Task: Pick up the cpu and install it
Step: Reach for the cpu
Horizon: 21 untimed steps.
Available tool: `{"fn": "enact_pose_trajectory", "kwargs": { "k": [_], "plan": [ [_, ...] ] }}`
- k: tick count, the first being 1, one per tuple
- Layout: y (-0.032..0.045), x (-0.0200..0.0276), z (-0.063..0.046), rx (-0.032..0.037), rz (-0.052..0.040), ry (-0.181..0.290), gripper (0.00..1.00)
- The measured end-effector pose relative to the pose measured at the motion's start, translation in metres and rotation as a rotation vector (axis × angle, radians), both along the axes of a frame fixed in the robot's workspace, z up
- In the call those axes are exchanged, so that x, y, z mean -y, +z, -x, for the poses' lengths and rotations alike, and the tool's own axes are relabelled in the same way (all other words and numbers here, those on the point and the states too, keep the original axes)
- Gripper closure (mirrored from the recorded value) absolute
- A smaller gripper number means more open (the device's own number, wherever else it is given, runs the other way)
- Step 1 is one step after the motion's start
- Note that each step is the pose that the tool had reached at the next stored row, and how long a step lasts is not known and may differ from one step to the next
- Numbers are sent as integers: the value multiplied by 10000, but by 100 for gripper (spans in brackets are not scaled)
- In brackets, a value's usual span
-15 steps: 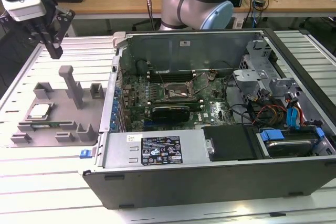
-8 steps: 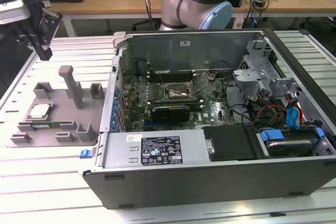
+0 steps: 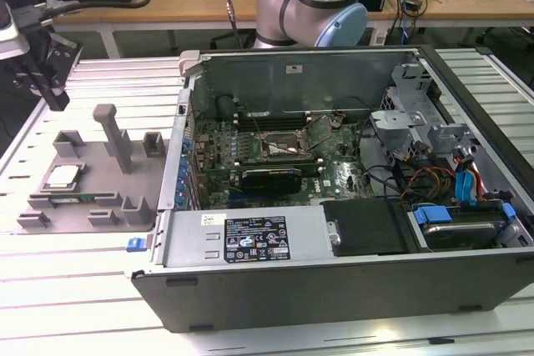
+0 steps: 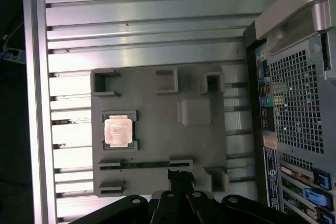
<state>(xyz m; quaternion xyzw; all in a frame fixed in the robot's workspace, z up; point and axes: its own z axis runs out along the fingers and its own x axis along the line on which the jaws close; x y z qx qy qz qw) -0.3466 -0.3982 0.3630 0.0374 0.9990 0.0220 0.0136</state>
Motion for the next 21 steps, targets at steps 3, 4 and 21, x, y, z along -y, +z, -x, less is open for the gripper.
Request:
{"fn": "enact_pose_trajectory", "kwargs": {
  "k": [3, 4, 21],
  "plan": [
    [-71, -9, 35, 0, 10, 0, 89],
    [-101, -14, 51, -1, 13, -1, 89],
    [-323, -252, 225, -1, 18, 0, 89]
  ]
}}
